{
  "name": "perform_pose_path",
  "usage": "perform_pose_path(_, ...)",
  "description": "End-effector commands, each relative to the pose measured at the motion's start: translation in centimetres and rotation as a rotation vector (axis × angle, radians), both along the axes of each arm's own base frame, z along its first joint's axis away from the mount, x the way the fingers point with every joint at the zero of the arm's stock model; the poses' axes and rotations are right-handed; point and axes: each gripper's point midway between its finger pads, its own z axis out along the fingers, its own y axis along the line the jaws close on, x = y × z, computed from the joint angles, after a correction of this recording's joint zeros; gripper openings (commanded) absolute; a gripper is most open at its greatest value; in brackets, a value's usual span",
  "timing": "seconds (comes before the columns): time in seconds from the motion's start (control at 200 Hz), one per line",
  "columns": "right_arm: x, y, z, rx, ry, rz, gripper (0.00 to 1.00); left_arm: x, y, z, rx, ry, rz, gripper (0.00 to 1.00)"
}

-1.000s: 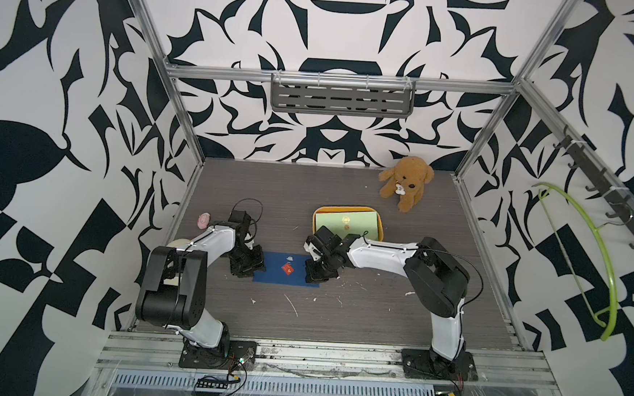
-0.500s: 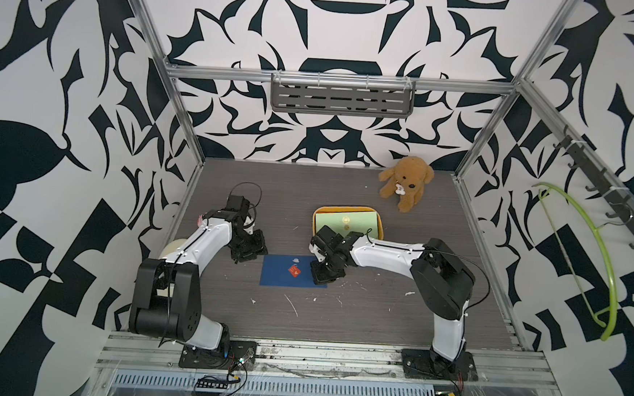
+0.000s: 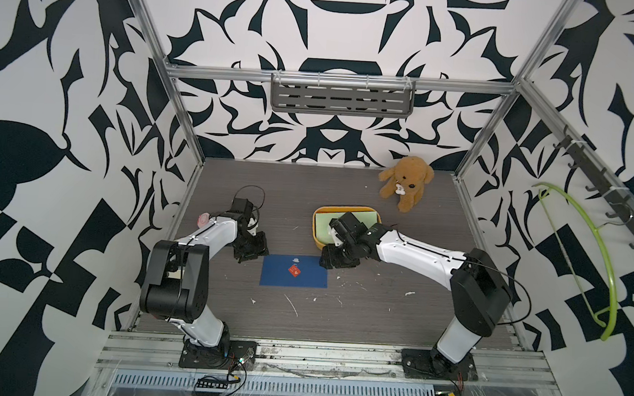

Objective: Put the sealed envelopes into the storage box
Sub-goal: Pick up the envelope from the center of the board.

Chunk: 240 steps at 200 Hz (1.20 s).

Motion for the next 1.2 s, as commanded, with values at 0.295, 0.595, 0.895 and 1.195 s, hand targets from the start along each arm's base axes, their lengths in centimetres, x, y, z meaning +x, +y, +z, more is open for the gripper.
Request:
perform_pose_path(0.295, 0.1, 0.7, -2.6, 0.041, 0.022, -0.193, 0.86, -3.0, -1.2, -1.8, 0.017, 0.064, -0.051, 0.44)
perform_pose_path(0.595, -1.0, 2.1, -4.1, 0.015, 0.059, -0.203, 0.97, -4.8, -2.5, -2.5, 0.007, 0.105, -0.071, 0.44)
perform_pose_path(0.895, -1.6, 3.4, -4.4, 0.007, 0.052, -0.192, 0.99, -6.0, -3.7, -2.6, -0.017, 0.127, -0.09, 0.43)
perform_pose_path(1.195, -2.0, 4.4, -4.0, -0.028, 0.033, -0.137, 0.99, -7.0, -5.2, -2.6, -0.03, 0.132, -0.112, 0.43)
